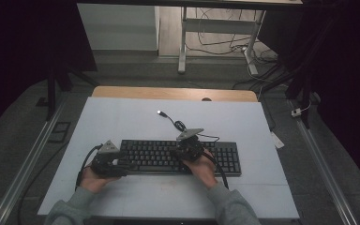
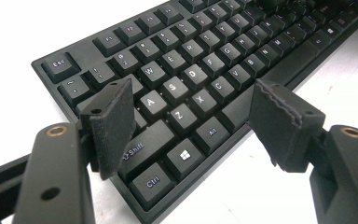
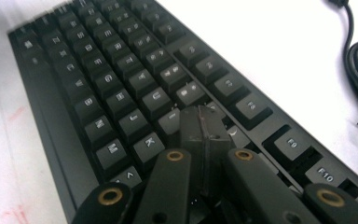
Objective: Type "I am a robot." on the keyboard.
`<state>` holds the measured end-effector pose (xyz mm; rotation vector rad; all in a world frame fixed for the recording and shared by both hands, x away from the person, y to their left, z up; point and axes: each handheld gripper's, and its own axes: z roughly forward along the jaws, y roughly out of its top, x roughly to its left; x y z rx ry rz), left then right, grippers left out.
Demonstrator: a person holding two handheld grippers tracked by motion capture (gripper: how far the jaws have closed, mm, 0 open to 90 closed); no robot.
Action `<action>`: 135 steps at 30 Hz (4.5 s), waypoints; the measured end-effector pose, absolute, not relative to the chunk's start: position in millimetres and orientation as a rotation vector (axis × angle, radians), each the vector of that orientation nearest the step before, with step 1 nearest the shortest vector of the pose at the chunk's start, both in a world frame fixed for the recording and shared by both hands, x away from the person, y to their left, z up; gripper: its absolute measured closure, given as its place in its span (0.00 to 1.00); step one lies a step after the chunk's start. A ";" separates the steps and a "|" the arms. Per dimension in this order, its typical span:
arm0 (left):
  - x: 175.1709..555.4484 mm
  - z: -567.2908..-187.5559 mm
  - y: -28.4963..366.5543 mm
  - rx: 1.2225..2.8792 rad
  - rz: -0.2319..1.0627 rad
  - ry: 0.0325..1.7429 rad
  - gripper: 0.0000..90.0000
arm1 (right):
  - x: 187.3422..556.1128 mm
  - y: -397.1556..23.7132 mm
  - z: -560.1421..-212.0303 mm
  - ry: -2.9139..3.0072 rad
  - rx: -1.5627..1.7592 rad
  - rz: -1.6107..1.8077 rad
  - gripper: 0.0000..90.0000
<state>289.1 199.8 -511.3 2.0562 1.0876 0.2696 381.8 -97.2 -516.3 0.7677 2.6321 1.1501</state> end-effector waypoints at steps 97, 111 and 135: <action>347.6 -517.7 135.4 2.159 0.283 1.024 0.98 | 330.6 -183.6 -494.1 2.485 0.806 1.317 0.59; 343.7 -514.6 134.1 2.148 0.314 1.007 0.98 | 331.0 -184.3 -494.1 2.481 0.811 1.316 0.59; 275.2 -498.0 200.1 1.984 0.309 1.078 0.39 | 336.9 -190.8 -494.8 2.471 0.839 1.332 0.59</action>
